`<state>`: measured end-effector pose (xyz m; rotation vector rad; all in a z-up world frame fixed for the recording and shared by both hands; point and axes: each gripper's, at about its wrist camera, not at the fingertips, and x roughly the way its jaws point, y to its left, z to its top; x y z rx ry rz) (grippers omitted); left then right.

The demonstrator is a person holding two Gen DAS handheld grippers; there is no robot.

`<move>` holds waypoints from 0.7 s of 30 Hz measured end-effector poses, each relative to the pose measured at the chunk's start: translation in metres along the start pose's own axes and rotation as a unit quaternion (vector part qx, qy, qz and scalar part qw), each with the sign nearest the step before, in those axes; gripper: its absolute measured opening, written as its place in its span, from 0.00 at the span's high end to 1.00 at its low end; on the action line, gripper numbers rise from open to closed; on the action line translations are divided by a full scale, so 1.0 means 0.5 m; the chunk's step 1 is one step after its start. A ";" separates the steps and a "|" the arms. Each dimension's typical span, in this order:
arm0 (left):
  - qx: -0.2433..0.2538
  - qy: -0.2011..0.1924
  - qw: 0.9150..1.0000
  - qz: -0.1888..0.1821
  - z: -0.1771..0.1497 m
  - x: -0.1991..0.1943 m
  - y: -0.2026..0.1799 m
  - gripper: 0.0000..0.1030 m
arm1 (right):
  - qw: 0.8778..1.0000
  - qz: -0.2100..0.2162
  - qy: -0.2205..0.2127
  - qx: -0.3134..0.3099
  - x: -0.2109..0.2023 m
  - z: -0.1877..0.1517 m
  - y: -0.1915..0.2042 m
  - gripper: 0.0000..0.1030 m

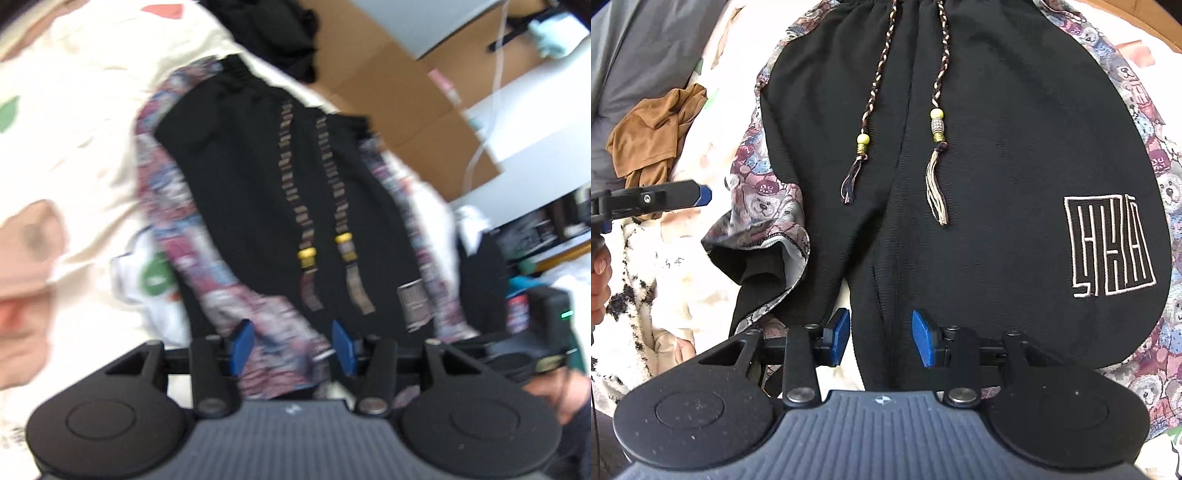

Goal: Fold clothes

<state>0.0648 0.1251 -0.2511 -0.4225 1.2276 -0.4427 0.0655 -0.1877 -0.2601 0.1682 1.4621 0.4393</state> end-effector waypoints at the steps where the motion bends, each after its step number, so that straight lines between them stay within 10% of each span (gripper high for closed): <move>1: -0.007 0.005 1.000 0.013 -0.003 0.002 0.006 0.52 | 1.000 0.001 -0.001 -0.001 -0.002 -0.001 0.001 0.59; 21: -0.071 0.075 0.994 0.042 -0.023 0.053 0.072 0.55 | 1.000 -0.004 0.006 -0.006 -0.003 -0.004 0.000 0.59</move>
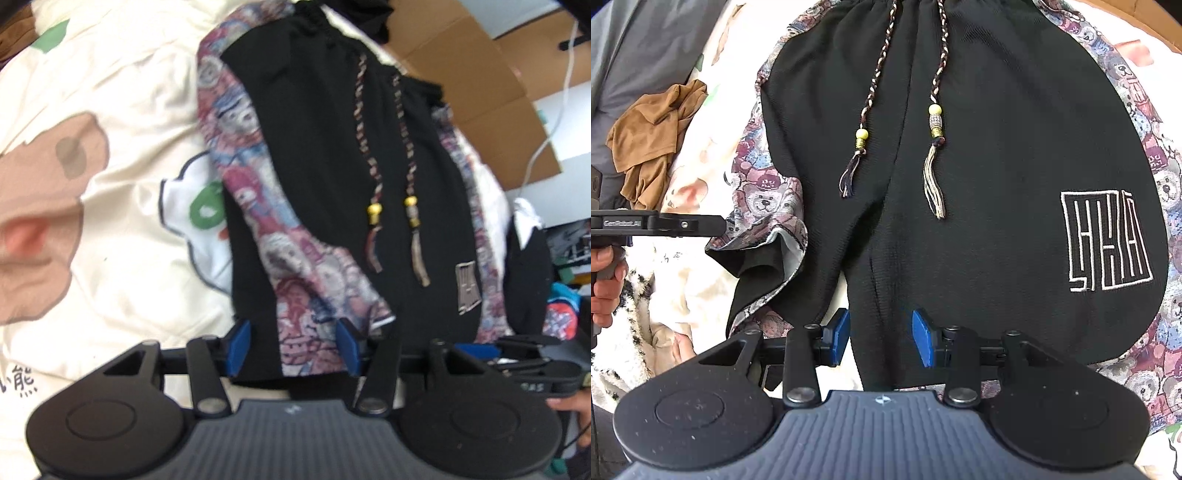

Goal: Fold clothes

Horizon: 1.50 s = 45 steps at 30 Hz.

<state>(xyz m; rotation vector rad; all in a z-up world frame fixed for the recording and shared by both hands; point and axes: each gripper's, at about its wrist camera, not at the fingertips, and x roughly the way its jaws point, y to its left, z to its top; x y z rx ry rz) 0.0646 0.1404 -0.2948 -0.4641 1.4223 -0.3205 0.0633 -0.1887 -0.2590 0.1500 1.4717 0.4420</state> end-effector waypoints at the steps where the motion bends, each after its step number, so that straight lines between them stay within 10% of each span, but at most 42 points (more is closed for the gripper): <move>1: -0.002 0.003 1.000 0.000 -0.002 0.002 0.002 0.57 | 1.000 0.000 0.000 0.001 0.000 0.000 -0.001 0.59; 7: -0.005 0.014 1.000 0.001 -0.011 0.008 0.010 0.94 | 1.000 0.000 0.000 0.001 0.005 0.002 -0.002 0.59; 28: -0.021 -0.030 0.997 0.067 -0.011 -0.208 0.080 0.95 | 0.999 0.019 -0.012 -0.034 0.002 0.030 0.082 0.59; 45: -0.039 -0.041 0.984 0.168 -0.023 -0.237 0.186 0.95 | 0.999 0.002 0.001 -0.038 0.014 0.036 0.091 0.59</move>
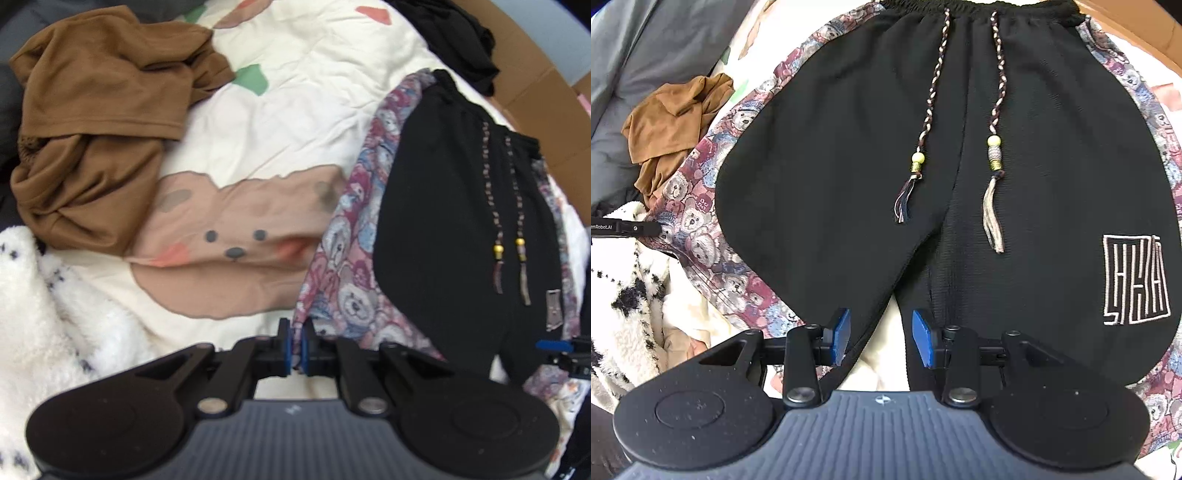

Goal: Fold clothes

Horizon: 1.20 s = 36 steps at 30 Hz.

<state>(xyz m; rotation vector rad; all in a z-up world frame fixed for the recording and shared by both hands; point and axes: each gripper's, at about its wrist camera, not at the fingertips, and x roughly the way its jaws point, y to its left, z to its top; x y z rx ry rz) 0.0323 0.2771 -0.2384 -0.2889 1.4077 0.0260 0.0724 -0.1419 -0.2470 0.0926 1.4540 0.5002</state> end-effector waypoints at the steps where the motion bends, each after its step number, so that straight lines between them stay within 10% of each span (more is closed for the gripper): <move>1: 0.004 0.004 1.000 0.001 0.001 0.008 0.002 0.95 | 1.000 0.000 0.003 -0.001 0.006 0.000 0.002 0.59; 10: -0.052 -0.025 0.998 -0.018 -0.001 0.029 0.068 0.66 | 1.000 0.004 0.028 -0.003 0.060 0.010 0.022 0.59; 25: -0.020 -0.002 1.000 -0.001 -0.007 0.123 0.058 0.59 | 0.995 0.039 0.088 0.027 0.128 0.000 0.053 0.58; 31: -0.018 -0.009 1.000 -0.002 -0.011 0.124 0.060 0.62 | 0.990 0.038 0.127 0.040 0.161 -0.015 0.060 0.58; 36: -0.015 -0.003 1.000 -0.011 -0.016 0.124 0.059 0.90 | 0.987 0.020 0.162 0.010 0.179 -0.023 0.086 0.70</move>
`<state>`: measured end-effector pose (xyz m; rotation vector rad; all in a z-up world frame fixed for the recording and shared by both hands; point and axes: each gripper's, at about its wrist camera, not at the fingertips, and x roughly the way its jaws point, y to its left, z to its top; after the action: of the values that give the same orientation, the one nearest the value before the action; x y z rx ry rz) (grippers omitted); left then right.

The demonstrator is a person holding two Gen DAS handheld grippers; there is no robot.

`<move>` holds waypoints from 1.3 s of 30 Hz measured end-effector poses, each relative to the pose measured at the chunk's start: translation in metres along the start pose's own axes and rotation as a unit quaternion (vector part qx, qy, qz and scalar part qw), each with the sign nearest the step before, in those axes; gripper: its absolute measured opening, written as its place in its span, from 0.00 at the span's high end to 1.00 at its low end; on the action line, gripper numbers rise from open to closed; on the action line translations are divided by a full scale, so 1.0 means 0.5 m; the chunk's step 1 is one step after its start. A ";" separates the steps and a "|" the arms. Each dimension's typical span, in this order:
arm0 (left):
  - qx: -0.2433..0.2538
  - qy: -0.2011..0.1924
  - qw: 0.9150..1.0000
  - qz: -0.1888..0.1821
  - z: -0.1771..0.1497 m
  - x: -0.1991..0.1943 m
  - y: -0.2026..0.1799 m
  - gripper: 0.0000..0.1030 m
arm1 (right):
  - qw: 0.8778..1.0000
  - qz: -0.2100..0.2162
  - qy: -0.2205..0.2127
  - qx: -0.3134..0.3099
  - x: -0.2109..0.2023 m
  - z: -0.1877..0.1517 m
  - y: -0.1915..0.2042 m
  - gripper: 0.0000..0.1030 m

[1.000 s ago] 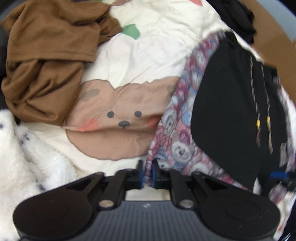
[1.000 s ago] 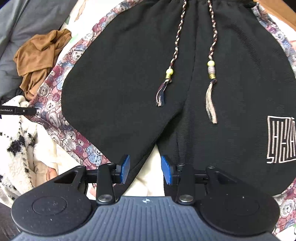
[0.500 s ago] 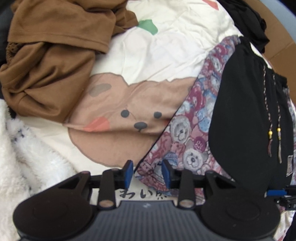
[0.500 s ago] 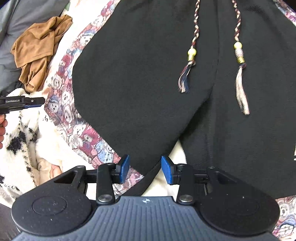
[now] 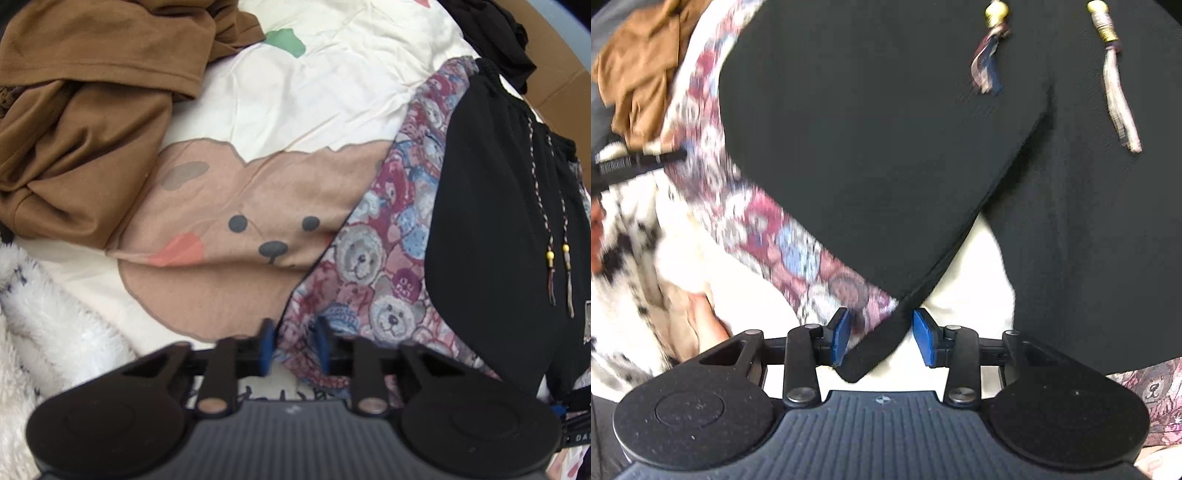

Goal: Fold clothes

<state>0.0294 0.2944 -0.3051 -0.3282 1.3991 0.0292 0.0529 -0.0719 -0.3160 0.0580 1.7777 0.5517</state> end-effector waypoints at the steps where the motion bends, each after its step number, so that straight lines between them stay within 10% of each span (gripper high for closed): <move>1: 0.003 0.002 1.000 0.000 -0.001 -0.001 -0.002 0.91 | 1.000 -0.010 0.001 -0.010 0.000 0.000 0.006 0.78; 11: 0.030 0.030 0.998 0.038 -0.005 -0.025 -0.017 0.94 | 0.999 -0.018 0.022 -0.045 -0.017 -0.009 0.025 0.95; 15: 0.023 0.021 0.999 0.043 -0.013 -0.033 -0.007 0.76 | 0.998 -0.027 0.030 -0.047 -0.013 -0.009 0.026 0.94; 19: 0.019 0.009 0.998 0.062 -0.008 -0.050 -0.003 0.63 | 0.998 -0.025 0.035 -0.037 -0.031 -0.003 0.016 0.88; 22: 0.018 -0.003 0.997 0.077 -0.004 -0.065 -0.005 0.63 | 0.998 -0.035 0.027 -0.034 -0.045 0.000 0.011 0.58; 39: 0.030 -0.033 0.997 0.065 0.042 -0.081 -0.163 0.48 | 0.991 -0.046 -0.128 0.007 -0.181 0.002 -0.064 0.50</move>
<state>0.0598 0.2289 -0.2458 -0.1844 1.3516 0.1035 0.0875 -0.1292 -0.2470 0.0536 1.5269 0.4450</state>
